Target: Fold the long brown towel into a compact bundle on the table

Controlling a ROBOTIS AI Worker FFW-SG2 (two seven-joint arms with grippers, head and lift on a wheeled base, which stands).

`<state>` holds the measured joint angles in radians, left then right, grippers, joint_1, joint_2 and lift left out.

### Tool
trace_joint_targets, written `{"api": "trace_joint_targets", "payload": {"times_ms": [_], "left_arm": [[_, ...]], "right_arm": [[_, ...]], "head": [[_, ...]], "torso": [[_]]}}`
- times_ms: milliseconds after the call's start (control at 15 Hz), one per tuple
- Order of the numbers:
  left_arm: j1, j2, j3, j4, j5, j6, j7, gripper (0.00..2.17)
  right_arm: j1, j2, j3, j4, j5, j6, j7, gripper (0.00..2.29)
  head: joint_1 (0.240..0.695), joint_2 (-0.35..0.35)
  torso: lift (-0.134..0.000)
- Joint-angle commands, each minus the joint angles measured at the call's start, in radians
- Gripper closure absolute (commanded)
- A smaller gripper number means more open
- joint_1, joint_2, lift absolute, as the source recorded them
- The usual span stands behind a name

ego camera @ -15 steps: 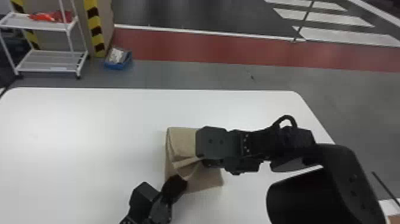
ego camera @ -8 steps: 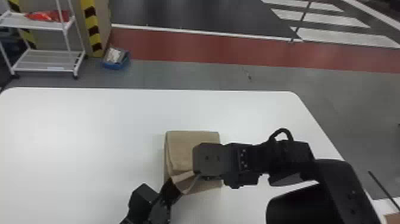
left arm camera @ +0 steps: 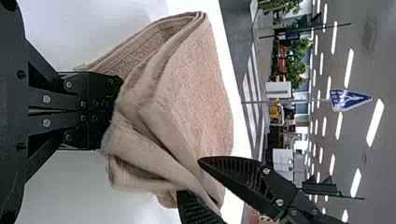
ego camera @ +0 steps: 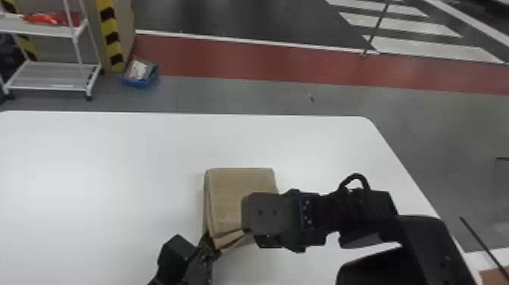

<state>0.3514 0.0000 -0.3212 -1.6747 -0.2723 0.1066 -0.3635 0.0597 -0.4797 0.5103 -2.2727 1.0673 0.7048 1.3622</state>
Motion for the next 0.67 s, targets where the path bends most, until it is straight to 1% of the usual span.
{"api": "trace_joint_targets", "payload": {"times_ms": [0, 67, 200, 333, 400, 533, 600], "left_arm": [[0.0, -0.003, -0.004, 0.0, -0.004, 0.003, 0.0, 2.15], [0.0, -0.003, -0.007, 0.0, -0.008, 0.003, 0.0, 2.15], [0.0, -0.003, -0.012, 0.0, -0.01, 0.006, 0.0, 2.15], [0.0, -0.003, -0.013, 0.0, -0.01, 0.006, 0.0, 2.15], [0.0, -0.003, -0.015, -0.002, -0.01, 0.006, 0.0, 2.15], [0.003, -0.003, -0.015, -0.01, -0.01, 0.003, 0.0, 2.15], [0.003, -0.003, -0.016, -0.013, -0.01, 0.003, 0.0, 2.15]], "right_arm": [[0.005, 0.001, -0.012, -0.011, -0.004, 0.058, 0.005, 0.36], [0.005, 0.004, -0.021, -0.028, -0.01, 0.077, 0.005, 0.26], [0.005, 0.013, -0.046, -0.05, -0.044, 0.108, 0.005, 0.24], [-0.001, 0.041, -0.092, -0.054, -0.095, 0.154, 0.005, 0.25], [-0.014, 0.055, -0.119, -0.053, -0.124, 0.169, 0.005, 0.32], [-0.026, 0.056, -0.141, -0.024, -0.122, 0.166, 0.005, 0.6], [-0.034, 0.059, -0.15, 0.001, -0.121, 0.166, 0.005, 1.03]], "head": [[0.695, -0.21], [0.695, -0.213], [0.695, -0.222], [0.695, -0.227], [0.695, -0.228], [0.695, -0.231], [0.695, -0.233]], "torso": [[-0.125], [-0.125], [-0.125], [-0.125], [-0.125], [-0.125], [-0.125]]}}
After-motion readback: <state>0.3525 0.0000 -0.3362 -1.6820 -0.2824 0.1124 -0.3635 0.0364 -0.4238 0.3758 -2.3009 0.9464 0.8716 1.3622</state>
